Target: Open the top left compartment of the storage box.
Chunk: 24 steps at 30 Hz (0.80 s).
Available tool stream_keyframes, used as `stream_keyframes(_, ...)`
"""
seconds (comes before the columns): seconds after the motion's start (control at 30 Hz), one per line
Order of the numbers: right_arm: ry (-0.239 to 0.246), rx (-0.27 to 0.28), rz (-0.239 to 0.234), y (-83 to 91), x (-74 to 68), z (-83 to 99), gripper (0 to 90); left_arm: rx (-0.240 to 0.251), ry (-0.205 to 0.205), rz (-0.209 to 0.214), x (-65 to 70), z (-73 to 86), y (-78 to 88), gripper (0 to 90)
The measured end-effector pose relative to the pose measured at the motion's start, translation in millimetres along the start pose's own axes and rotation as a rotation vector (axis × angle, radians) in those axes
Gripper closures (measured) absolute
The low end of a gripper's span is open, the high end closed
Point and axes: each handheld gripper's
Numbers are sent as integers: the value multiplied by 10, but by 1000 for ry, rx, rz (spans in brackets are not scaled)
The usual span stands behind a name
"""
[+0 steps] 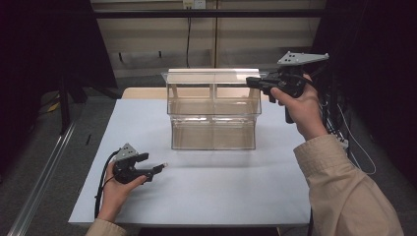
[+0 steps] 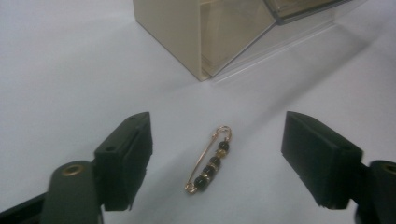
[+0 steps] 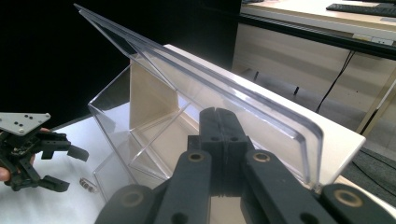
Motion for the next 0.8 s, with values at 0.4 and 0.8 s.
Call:
stream_keyframes(0.4,6,3,-1,-7,-24,3,900,-92,-48,22,-33,6,-182,540)
stream_keyframes(0.8,4,10,-1,13,-18,22,900,-142,-91,55,8,-12,-255,777)
Point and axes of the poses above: each handheld gripper's, and its own axes: y roughly backward along the jaws, z roughly out of its underside, x roughly to its right, and after that the axes turned 14 degrees about -y, right-handed
